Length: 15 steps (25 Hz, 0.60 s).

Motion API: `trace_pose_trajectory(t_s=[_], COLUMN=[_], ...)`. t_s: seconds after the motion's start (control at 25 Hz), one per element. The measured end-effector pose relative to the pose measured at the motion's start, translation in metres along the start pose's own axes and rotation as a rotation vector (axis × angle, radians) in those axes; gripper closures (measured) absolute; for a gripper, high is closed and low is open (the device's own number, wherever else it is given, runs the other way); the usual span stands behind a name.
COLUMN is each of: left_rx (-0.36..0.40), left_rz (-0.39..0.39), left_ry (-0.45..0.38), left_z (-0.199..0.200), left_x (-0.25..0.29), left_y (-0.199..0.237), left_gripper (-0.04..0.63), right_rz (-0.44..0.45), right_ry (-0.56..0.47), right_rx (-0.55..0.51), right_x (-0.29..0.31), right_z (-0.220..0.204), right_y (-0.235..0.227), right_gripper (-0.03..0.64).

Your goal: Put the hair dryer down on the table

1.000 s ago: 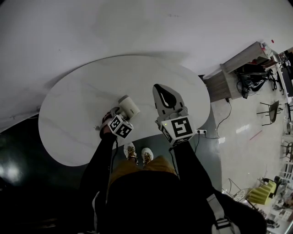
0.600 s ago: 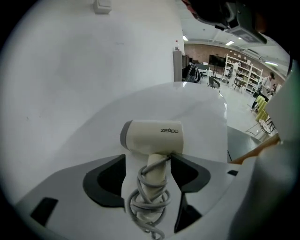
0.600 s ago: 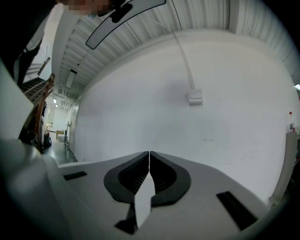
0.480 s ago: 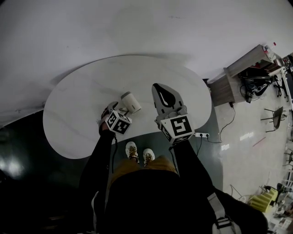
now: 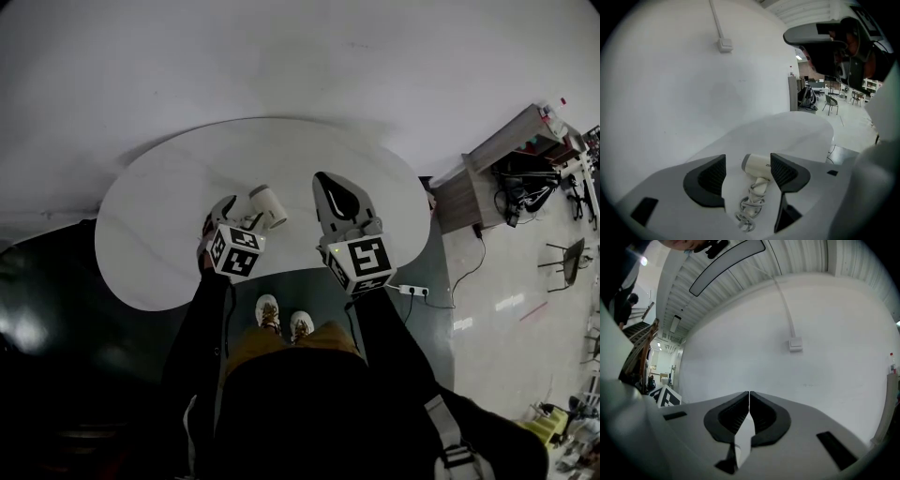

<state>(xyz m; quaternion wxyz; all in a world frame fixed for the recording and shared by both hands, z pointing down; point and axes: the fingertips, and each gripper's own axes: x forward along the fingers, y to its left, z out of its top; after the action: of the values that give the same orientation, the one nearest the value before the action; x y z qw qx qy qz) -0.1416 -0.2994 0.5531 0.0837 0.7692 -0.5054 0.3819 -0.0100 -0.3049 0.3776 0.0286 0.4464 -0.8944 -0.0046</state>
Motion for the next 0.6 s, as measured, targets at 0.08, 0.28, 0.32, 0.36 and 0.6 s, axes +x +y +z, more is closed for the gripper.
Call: trace_pose_trajectory(t_s=[0.08, 0.28, 0.32, 0.36, 0.6], left_rx=[-0.007, -0.055, -0.059, -0.062, -0.133], left_rz=[0.026, 0.091, 0.111, 0.131, 0.191], left_ry=[-0.035, -0.153, -0.18, -0.207, -0.352], left_z=[0.011, 0.043, 0.049, 0.055, 0.077], left_x=[-0.014, -0.055, -0.065, -0.074, -0.121], left_y=[0.0, -0.001, -0.001, -0.002, -0.006], left_gripper=[0.281, 0.281, 0.281, 0.281, 0.281], right_rz=[0.005, 0.024, 0.029, 0.033, 0.0], right_ry=[-0.007, -0.026, -0.032, -0.039, -0.065], right_rx=[-0.001, -0.008, -0.011, -0.013, -0.013], right_x=[-0.006, -0.025, -0.029, -0.034, -0.05], right_z=[0.003, 0.01, 0.011, 0.012, 0.017], right_y=[0.0, 0.0, 0.001, 0.001, -0.005], right_gripper=[0.589, 0.589, 0.589, 0.589, 0.589])
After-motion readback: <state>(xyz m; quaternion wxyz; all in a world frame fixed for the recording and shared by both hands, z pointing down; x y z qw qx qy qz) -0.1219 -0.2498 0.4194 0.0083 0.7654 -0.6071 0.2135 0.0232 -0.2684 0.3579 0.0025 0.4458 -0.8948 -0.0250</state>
